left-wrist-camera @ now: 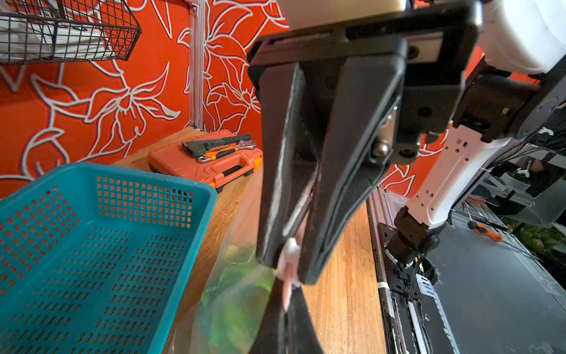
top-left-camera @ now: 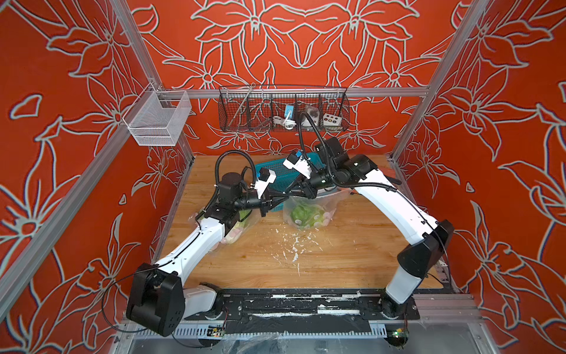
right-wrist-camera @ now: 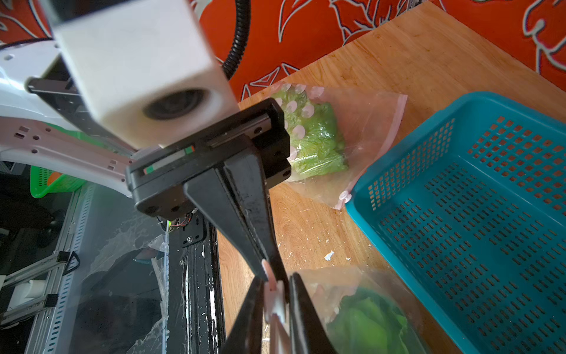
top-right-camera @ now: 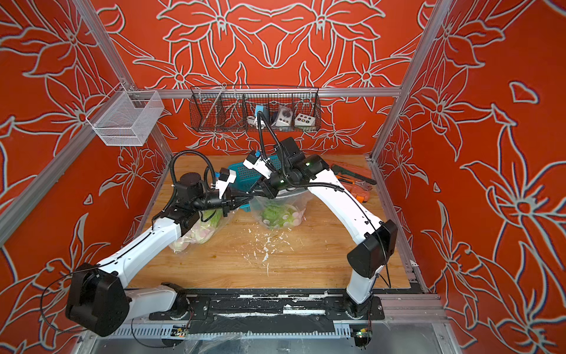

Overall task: Put the chinese cabbages into a zipper bag and zip it
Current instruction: Zip the zipper on the zipper food storage bag.

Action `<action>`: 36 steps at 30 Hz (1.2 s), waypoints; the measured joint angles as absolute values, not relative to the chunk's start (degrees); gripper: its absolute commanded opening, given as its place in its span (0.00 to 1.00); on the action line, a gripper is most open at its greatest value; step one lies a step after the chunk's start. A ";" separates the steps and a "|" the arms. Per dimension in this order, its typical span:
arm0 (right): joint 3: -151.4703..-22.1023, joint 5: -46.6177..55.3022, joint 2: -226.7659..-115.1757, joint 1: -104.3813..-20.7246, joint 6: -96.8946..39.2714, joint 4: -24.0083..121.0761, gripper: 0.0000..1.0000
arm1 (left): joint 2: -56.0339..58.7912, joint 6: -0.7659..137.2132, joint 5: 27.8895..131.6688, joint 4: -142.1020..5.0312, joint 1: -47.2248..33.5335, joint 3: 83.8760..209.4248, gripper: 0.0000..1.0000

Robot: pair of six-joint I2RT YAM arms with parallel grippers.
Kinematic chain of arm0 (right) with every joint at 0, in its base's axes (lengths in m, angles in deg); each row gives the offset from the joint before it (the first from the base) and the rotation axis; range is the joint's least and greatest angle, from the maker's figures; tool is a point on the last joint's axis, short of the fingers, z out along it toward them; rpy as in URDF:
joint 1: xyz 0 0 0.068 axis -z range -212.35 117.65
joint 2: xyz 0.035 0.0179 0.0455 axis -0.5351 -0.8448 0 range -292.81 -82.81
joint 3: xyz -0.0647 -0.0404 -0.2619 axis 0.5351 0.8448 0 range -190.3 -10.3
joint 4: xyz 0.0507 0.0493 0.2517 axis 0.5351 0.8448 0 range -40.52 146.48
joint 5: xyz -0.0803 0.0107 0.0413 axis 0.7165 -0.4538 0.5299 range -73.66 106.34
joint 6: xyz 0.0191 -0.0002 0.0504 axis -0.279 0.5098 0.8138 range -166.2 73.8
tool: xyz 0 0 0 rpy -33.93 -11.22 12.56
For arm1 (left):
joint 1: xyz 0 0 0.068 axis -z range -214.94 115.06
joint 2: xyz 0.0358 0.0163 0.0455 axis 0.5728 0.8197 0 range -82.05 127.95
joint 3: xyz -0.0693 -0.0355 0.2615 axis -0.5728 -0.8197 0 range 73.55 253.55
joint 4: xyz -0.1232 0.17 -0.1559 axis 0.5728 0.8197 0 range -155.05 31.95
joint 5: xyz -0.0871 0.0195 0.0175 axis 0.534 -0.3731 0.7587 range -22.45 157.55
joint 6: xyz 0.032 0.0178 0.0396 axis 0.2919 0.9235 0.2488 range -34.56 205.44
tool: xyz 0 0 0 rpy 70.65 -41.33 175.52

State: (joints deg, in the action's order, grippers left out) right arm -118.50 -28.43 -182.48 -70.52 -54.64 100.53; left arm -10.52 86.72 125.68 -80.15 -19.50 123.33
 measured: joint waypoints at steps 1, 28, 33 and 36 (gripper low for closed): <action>-118.48 -28.39 -182.59 -70.55 -54.67 100.51 0.15 | -10.52 86.70 125.63 -80.15 -19.52 123.33 0.00; -106.72 -5.99 -170.75 -69.93 -56.79 99.13 0.00 | -13.26 79.40 113.05 -84.12 -24.64 118.84 0.00; -103.42 -4.61 -168.10 -66.96 -55.65 100.18 0.00 | -13.26 74.70 110.79 -83.97 -30.17 118.10 0.00; -102.30 -4.56 -166.94 -64.40 -54.47 100.79 0.00 | -13.26 73.30 109.59 -83.73 -31.26 117.75 0.00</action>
